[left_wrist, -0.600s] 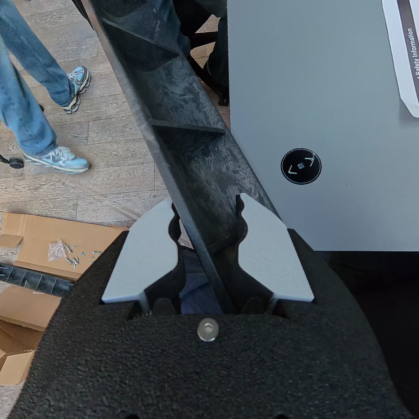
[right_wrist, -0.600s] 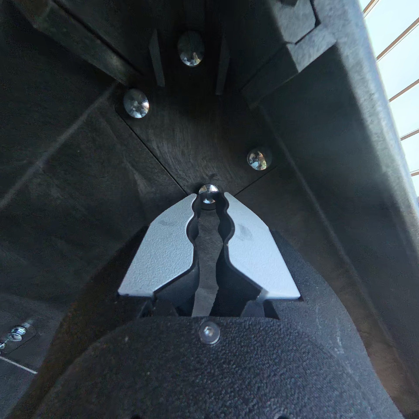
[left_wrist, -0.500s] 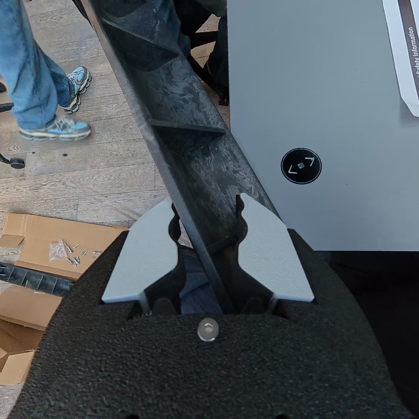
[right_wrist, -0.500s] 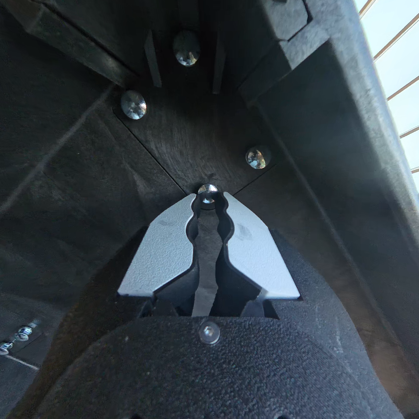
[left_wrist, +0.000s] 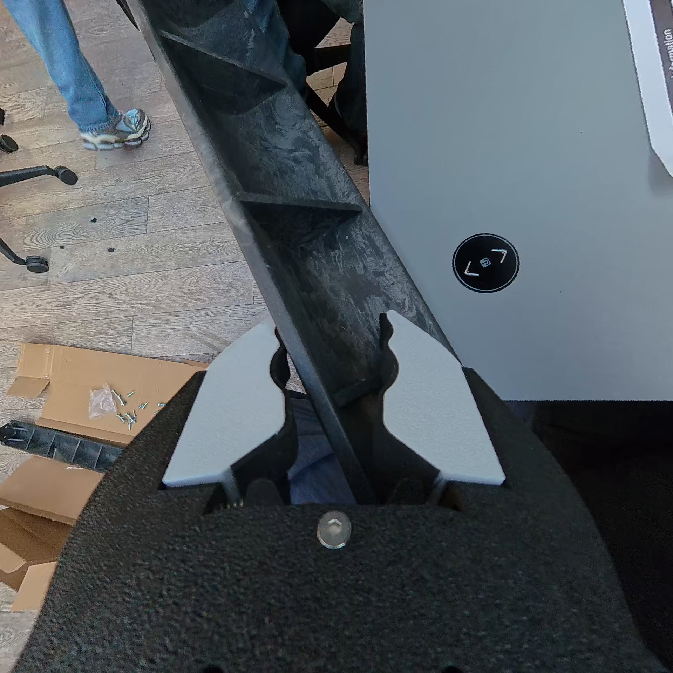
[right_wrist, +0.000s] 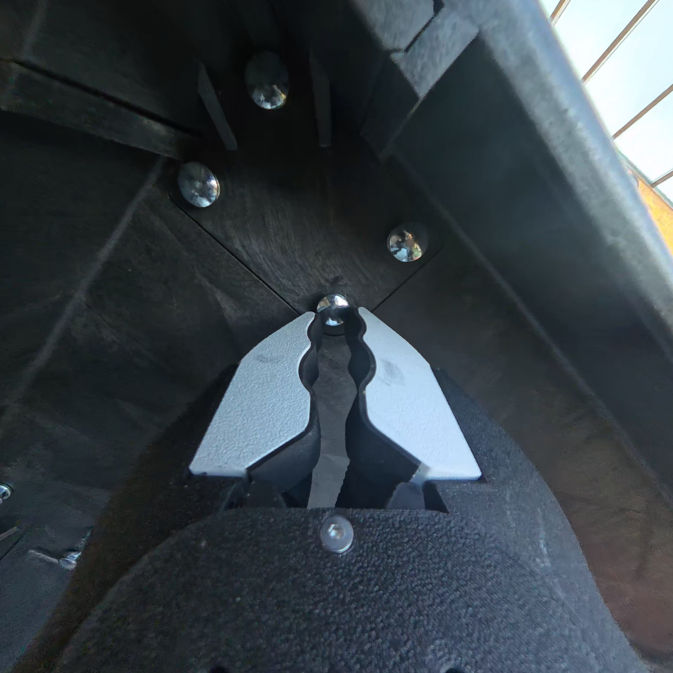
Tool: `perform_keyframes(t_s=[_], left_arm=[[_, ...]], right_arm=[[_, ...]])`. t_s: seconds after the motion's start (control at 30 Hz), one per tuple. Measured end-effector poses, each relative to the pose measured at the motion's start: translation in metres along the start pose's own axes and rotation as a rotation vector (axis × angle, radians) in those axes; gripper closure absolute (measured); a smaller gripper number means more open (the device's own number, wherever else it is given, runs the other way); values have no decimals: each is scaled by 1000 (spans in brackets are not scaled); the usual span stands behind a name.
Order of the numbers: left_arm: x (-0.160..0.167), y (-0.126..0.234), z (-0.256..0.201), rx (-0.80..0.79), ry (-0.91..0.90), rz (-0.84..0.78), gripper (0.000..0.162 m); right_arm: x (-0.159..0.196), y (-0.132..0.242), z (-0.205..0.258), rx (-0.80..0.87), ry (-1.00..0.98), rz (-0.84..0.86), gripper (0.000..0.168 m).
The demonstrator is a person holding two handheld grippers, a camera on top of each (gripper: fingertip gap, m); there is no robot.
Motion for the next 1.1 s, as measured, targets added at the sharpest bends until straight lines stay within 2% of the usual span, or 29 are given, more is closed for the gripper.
perform_keyframes(t_s=[0.17,0.37,0.53,0.7,0.9,1.0,1.03,1.1], left_arm=[[0,0,0,-1,-2,0,114],[0,0,0,-5,-10,2,114],[0,0,0,-7,-18,3,114],[1,0,0,-4,-18,0,114],[1,0,0,-3,-12,0,114],[1,0,0,-2,-8,0,114],[1,0,0,-2,-7,0,114],[1,0,0,-3,-8,1,114]], right_arm=[[0,0,1,0,-50,1,155],[1,-1,1,8,-14,-9,155],[3,0,0,-27,-97,-57,156],[6,1,4,24,-79,-102,155],[13,0,10,85,-160,-206,154],[22,0,16,55,-235,-243,162],[25,1,19,46,-250,-257,159],[26,10,25,72,-234,-352,164]])
Point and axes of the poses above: each gripper's, where its closed fingertips meet, y back along the fingers, x out of its underside, z = x × y across the jaws, the point moved 7 cm from there along y, back along the fingers, and after that the axes turned 11 degrees about -x, right-handed, at the moved point
